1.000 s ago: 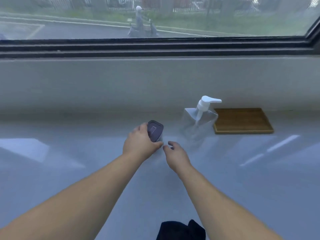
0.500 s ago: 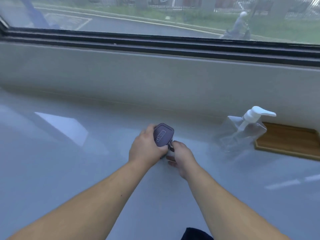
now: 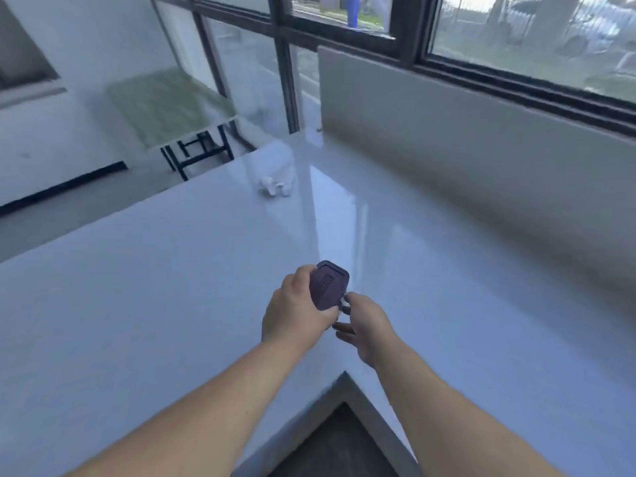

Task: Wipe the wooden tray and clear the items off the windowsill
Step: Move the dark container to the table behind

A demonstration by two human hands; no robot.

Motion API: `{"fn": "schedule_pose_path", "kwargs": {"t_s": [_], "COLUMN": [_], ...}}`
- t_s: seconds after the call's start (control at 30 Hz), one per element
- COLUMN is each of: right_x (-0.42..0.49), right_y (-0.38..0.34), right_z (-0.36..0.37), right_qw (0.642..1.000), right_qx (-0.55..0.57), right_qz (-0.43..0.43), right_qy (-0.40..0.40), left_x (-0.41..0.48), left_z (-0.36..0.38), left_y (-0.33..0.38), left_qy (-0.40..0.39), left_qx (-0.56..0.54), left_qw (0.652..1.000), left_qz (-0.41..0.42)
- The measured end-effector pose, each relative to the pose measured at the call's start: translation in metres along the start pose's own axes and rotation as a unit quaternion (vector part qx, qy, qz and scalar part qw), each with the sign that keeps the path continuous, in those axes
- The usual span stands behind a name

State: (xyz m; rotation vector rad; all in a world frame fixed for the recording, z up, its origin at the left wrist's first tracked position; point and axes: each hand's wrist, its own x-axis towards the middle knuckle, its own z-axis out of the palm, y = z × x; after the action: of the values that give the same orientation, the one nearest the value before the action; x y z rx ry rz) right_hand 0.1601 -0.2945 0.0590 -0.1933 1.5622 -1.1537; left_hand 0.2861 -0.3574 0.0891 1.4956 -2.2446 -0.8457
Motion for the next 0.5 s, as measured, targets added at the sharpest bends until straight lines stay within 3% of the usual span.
{"fn": "schedule_pose_path", "kwargs": {"t_s": [0.23,0.5], "right_x": [-0.002,-0.015], "right_y": [0.054,0.118], "right_z": [0.274,0.449], "right_qw": [0.988,0.955], "right_qx": [-0.099,-0.203], "right_qz": [0.041,0.065], "right_qy": [-0.112,-0.204], "left_x": [-0.039,-0.091], "left_z": [-0.170,-0.257], "left_y": [-0.210,-0.354], "left_qy": [0.110,0.185], "left_qx": [0.019,0.008], "left_qw": [0.983,0.947], "left_qz": [-0.146,-0.261]}}
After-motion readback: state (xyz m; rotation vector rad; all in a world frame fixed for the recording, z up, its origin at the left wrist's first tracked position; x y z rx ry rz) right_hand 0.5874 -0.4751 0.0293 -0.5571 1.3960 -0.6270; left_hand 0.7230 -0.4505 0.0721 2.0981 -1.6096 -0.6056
